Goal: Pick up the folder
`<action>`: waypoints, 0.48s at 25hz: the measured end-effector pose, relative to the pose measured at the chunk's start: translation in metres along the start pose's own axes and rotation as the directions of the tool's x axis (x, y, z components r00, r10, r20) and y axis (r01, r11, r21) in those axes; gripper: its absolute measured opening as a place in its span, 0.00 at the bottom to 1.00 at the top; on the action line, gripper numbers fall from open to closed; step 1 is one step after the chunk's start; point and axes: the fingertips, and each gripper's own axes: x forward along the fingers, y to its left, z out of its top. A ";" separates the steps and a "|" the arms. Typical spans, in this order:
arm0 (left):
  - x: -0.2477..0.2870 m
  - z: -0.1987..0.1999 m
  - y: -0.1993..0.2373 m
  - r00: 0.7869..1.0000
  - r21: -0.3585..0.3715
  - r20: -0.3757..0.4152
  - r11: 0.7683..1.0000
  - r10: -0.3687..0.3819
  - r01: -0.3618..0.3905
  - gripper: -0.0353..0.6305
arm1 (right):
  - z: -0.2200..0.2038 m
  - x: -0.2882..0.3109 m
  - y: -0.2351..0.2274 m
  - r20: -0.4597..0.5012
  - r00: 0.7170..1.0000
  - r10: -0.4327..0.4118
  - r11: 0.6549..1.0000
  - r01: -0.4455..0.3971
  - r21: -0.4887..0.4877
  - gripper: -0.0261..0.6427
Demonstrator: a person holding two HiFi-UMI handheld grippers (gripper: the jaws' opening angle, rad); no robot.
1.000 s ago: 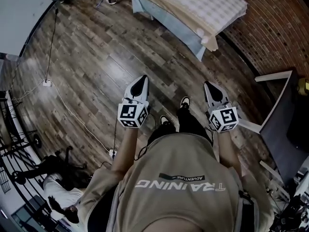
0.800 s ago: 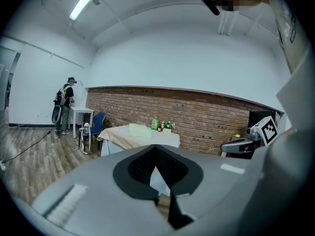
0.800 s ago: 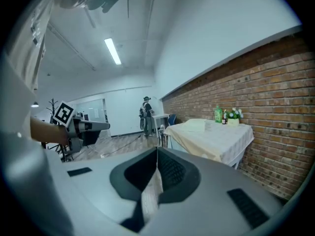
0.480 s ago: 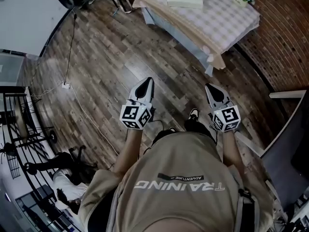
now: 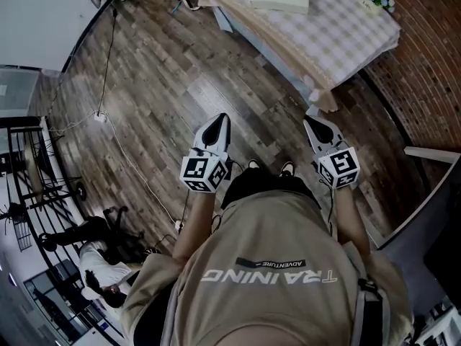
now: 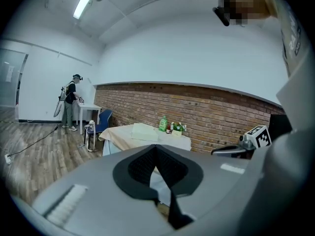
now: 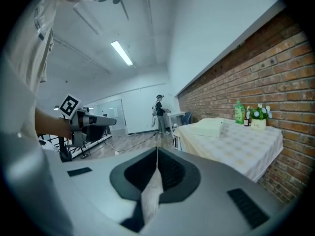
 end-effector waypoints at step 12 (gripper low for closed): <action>0.062 0.024 0.055 0.995 -0.009 0.025 0.995 -0.099 0.099 0.06 | 0.040 0.062 -0.030 0.030 0.991 -0.131 0.988 0.128 0.086 0.06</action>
